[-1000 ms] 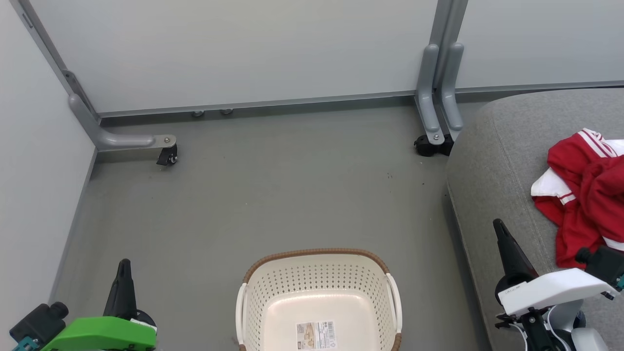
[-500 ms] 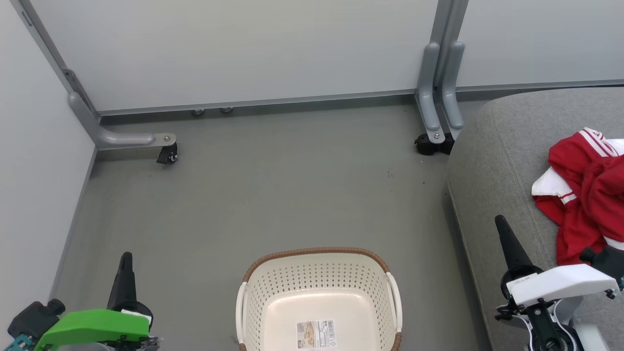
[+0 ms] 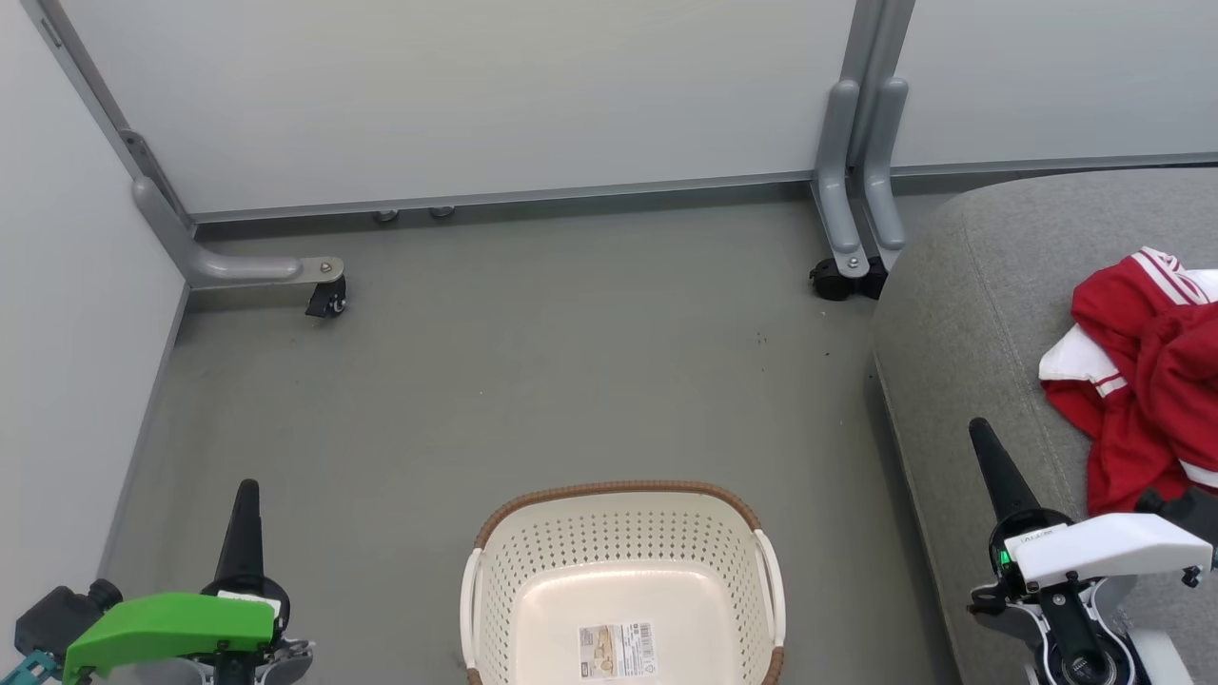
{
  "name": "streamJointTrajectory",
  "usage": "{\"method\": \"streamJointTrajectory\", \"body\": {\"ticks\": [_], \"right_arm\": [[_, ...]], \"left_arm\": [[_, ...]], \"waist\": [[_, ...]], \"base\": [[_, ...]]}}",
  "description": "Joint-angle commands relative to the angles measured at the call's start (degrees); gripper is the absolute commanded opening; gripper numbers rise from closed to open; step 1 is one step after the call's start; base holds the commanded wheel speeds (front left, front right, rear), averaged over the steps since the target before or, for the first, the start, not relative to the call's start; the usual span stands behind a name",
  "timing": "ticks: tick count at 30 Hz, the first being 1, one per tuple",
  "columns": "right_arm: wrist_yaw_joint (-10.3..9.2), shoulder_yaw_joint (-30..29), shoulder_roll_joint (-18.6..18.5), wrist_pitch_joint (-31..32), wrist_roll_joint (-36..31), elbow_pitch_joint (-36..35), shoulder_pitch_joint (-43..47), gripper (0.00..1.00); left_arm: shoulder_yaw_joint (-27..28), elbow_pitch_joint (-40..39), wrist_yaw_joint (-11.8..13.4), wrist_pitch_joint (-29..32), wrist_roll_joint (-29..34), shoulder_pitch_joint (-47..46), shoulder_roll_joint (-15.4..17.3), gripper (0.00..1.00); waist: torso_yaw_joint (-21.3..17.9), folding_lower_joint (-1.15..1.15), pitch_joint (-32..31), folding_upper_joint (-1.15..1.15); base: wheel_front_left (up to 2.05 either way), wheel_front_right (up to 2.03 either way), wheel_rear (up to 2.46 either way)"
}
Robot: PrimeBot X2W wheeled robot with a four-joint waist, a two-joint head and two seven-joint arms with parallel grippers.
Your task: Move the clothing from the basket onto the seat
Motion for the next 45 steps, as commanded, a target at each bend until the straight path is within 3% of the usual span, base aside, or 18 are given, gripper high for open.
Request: {"method": "streamJointTrajectory", "body": {"ticks": [1,45], "right_arm": [[0.02,-0.2,-0.3,0.2,1.6,0.0,-1.4,0.00],[0.01,-1.9,0.1,1.6,22.4,5.7,-4.5,0.00]], "left_arm": [[0.3,-0.6,-0.2,0.3,-1.5,-1.6,0.1,0.00],[1.9,-0.4,-0.5,5.6,-21.9,-4.0,-1.4,0.00]], "waist": [[0.0,0.00,0.0,0.00],[0.2,0.00,0.7,0.00]], "base": [[0.00,0.00,0.00],[0.00,0.00,0.00]]}}
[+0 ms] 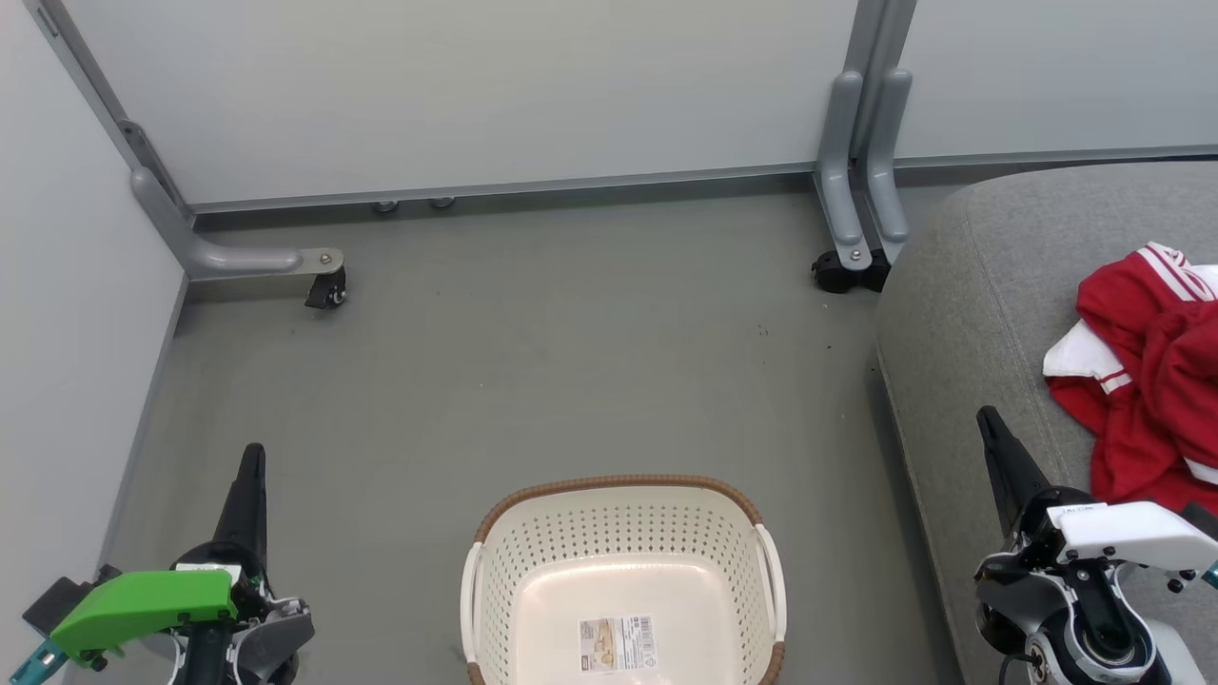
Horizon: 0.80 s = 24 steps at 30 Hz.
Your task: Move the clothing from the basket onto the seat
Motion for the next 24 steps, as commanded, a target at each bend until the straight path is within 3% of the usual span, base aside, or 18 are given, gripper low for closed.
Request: {"method": "streamJointTrajectory", "body": {"ticks": [1,24], "right_arm": [[0.02,-0.2,0.0,0.3,1.3,0.3,-0.9,0.00],[0.02,-0.7,0.3,0.7,2.9,1.0,-1.1,0.00]], "left_arm": [[0.3,-0.2,-0.3,0.2,-1.2,-1.1,-0.1,0.00],[0.4,-0.2,-0.3,0.9,-3.3,-1.2,-0.2,0.00]], "waist": [[0.0,0.00,0.0,0.00],[0.0,0.00,0.1,0.00]], "base": [[0.00,0.00,0.00],[0.00,0.00,0.00]]}}
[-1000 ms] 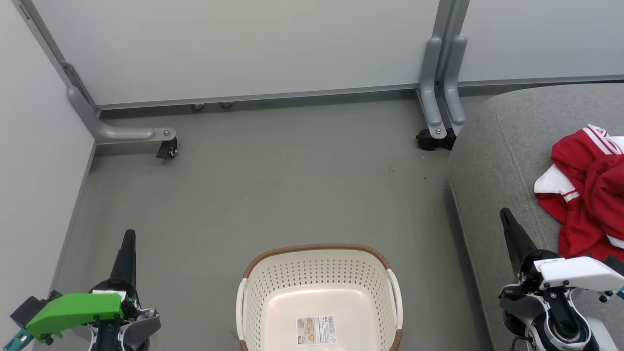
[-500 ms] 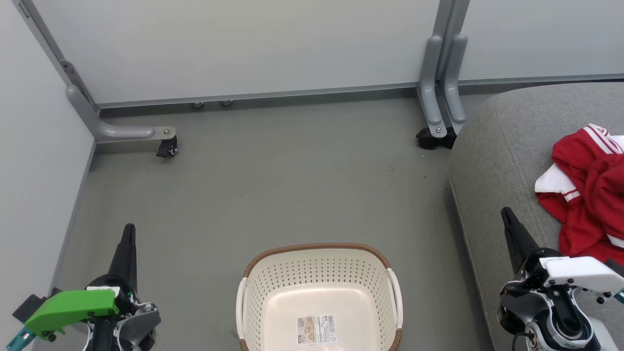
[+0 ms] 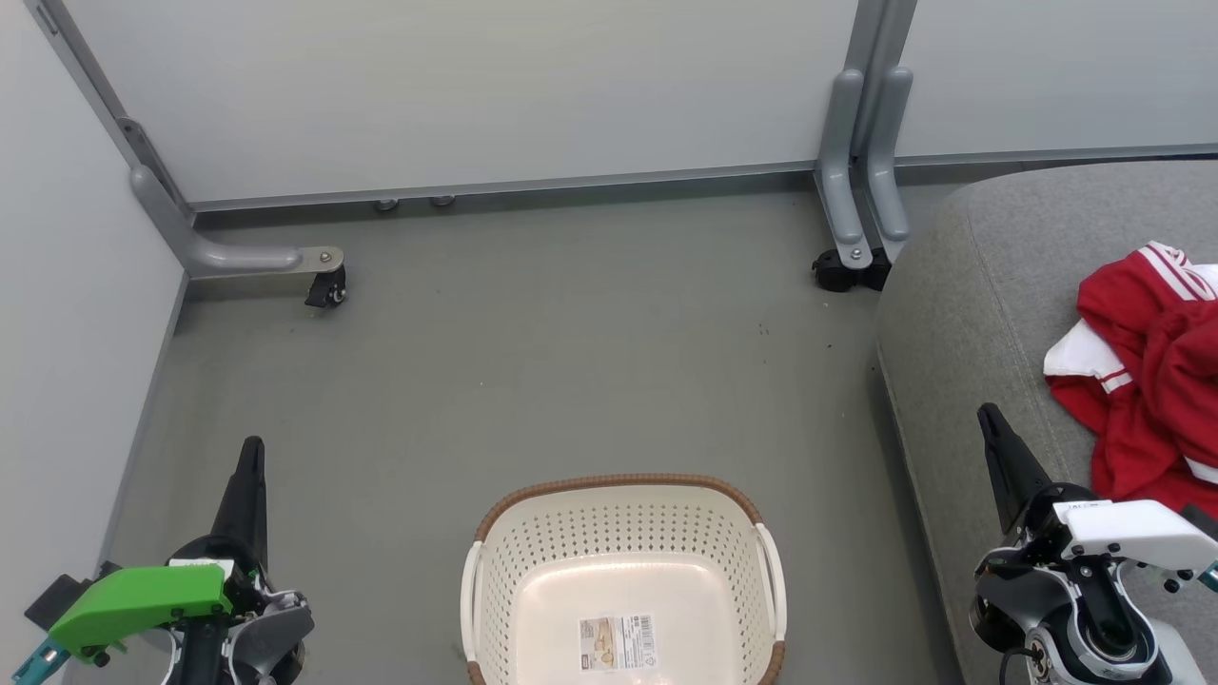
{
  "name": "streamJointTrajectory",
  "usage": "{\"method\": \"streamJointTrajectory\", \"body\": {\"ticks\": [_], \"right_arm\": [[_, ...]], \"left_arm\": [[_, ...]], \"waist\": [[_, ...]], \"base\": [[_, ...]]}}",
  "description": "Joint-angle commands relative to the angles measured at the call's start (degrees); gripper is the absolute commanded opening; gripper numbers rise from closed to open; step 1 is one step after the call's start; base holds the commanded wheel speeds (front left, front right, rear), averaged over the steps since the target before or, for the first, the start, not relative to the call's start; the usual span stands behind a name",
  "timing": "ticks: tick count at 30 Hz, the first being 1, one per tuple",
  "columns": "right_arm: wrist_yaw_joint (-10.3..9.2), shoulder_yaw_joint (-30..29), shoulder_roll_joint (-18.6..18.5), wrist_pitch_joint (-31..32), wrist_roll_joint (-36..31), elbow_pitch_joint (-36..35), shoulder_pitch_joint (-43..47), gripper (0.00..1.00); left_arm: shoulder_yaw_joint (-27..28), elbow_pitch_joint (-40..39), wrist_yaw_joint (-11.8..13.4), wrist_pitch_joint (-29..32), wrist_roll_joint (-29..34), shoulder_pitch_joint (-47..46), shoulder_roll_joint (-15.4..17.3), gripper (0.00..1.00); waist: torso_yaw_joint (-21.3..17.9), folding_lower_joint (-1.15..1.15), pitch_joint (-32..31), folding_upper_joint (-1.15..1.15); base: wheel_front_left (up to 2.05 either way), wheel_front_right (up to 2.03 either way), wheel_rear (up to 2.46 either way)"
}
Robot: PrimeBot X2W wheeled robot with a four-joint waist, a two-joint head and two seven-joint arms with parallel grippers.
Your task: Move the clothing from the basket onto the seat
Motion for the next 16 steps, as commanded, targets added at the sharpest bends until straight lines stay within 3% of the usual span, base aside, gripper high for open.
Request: {"method": "streamJointTrajectory", "body": {"ticks": [1,16], "right_arm": [[0.02,-0.2,0.1,0.2,-0.3,0.1,-0.4,0.00],[0.02,-0.4,0.2,0.4,-0.5,0.1,-0.4,0.00]], "left_arm": [[0.1,-0.1,-0.3,0.2,-0.1,-0.7,0.0,0.00],[0.1,-0.1,-0.3,0.2,-0.1,-0.7,0.0,0.00]], "waist": [[0.0,0.00,0.0,0.00],[0.0,0.00,0.0,0.00]], "base": [[0.00,0.00,0.00],[0.00,0.00,0.00]]}}
